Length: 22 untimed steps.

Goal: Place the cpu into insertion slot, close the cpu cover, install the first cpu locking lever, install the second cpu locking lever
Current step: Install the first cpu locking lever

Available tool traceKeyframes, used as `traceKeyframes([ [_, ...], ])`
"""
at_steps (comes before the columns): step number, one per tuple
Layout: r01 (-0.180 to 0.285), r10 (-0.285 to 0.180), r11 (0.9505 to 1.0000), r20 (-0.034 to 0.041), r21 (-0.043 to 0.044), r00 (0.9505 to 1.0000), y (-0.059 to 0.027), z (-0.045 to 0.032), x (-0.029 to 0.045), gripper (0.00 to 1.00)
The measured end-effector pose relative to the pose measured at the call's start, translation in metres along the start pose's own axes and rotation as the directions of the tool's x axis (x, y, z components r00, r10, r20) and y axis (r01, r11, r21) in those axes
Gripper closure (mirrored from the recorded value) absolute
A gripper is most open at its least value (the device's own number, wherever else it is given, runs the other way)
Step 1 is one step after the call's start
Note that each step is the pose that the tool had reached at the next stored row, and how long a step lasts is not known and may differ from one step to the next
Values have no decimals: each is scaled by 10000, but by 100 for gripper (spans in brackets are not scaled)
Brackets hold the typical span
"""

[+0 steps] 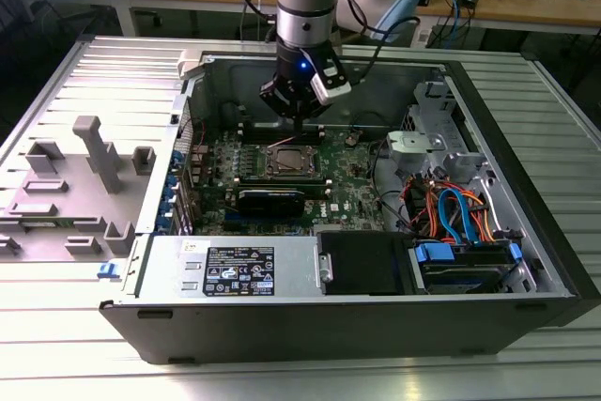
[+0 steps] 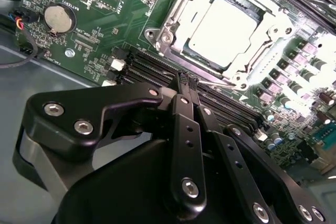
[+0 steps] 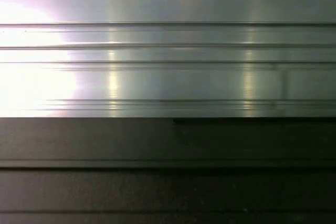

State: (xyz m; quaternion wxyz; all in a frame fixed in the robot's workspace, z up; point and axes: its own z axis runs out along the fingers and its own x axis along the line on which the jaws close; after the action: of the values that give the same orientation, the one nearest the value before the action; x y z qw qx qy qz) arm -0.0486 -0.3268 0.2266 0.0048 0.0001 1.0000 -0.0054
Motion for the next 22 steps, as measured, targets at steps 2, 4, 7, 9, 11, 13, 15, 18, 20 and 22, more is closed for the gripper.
traceKeyframes([
  [2, -1, 1, 10000, 10, 2, 10000, 0, 9, -5, 89],
  [4, -1, 1, 10000, 19, 2, 10000, 0, 19, -6, 89],
  [7, 2, -2, 10000, 48, 3, 10000, 0, 44, -8, 89],
  [9, 0, 0, 10000, 59, 3, 10000, 1, 63, -8, 89],
  [11, -1, 1, 10000, 59, 4, 10000, 1, 79, -8, 89],
  [13, -2, 2, 10000, 59, 4, 10000, 1, 92, -9, 89],
  [15, 6, -6, 10000, 59, 4, 10000, 1, 100, -14, 89],
  [18, 6, -6, 10000, 59, 5, 10000, 1, 114, -26, 89],
  [20, 5, -5, 10000, 58, 9, 10000, 0, 125, -31, 89],
  [22, 5, -5, 10000, 60, 5, 10000, 1, 140, -35, 89],
])
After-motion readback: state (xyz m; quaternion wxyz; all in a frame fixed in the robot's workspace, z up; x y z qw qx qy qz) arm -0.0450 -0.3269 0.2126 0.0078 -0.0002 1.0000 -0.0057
